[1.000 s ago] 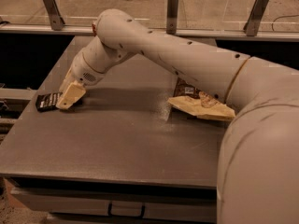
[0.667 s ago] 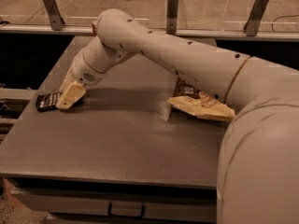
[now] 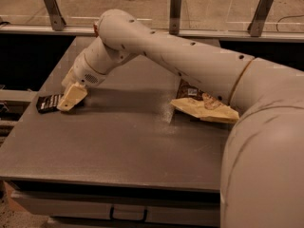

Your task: Move rxbar chocolate near brown chip bag

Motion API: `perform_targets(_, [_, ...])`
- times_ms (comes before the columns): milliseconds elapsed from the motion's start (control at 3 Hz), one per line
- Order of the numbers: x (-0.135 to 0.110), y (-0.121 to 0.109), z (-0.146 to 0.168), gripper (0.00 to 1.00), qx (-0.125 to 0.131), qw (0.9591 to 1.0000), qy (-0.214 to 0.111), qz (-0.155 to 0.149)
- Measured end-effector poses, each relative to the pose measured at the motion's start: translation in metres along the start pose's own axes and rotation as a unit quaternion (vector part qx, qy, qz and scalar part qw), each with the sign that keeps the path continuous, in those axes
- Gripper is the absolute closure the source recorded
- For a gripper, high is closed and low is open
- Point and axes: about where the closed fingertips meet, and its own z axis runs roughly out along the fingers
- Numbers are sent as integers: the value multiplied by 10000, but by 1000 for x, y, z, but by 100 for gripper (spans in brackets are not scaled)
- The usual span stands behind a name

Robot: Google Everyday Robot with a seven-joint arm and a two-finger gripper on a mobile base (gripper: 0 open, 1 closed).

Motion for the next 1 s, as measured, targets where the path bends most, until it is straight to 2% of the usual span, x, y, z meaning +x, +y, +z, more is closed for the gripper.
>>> perform_targets(333, [0, 0, 0, 0, 0, 10000, 2, 0])
perform_targets(667, [4, -1, -25, 0, 117, 9986, 501, 81])
perform_targets(1000, [1, 0, -58, 0, 209, 9950, 968, 131])
